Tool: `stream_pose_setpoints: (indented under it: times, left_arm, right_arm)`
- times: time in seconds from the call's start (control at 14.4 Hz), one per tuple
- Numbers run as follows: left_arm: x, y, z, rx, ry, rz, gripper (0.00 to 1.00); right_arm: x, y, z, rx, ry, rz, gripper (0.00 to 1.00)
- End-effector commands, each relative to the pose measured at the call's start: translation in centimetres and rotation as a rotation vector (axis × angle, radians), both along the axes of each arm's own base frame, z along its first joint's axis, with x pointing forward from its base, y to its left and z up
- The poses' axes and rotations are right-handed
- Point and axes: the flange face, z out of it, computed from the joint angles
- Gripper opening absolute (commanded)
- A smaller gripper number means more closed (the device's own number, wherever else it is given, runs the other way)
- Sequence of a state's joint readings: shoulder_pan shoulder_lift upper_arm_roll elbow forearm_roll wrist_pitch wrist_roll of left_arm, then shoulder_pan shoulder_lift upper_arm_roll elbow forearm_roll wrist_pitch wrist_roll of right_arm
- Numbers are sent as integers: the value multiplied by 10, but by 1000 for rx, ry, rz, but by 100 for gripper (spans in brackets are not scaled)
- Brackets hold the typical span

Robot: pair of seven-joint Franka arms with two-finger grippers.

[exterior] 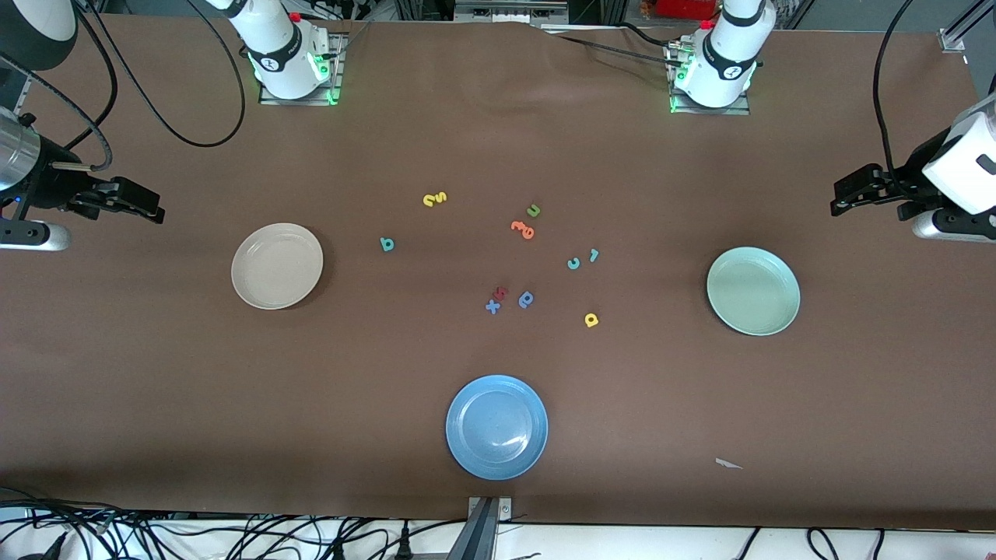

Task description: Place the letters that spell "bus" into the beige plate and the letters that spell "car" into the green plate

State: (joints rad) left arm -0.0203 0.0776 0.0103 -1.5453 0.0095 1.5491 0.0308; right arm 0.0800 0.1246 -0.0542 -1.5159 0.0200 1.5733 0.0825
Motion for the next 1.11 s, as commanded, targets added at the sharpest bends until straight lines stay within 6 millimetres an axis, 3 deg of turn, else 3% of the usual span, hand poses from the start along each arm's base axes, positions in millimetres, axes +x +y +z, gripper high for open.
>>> stream_pose_setpoints:
  times: [0.0, 1.04]
  left_arm:
    - [3, 5, 8, 47, 3, -32, 100]
    - [0, 5, 8, 44, 10, -34, 100]
  right_arm:
    - [-10, -2, -6, -7, 0, -14, 100]
    - [-4, -12, -8, -6, -21, -31, 100]
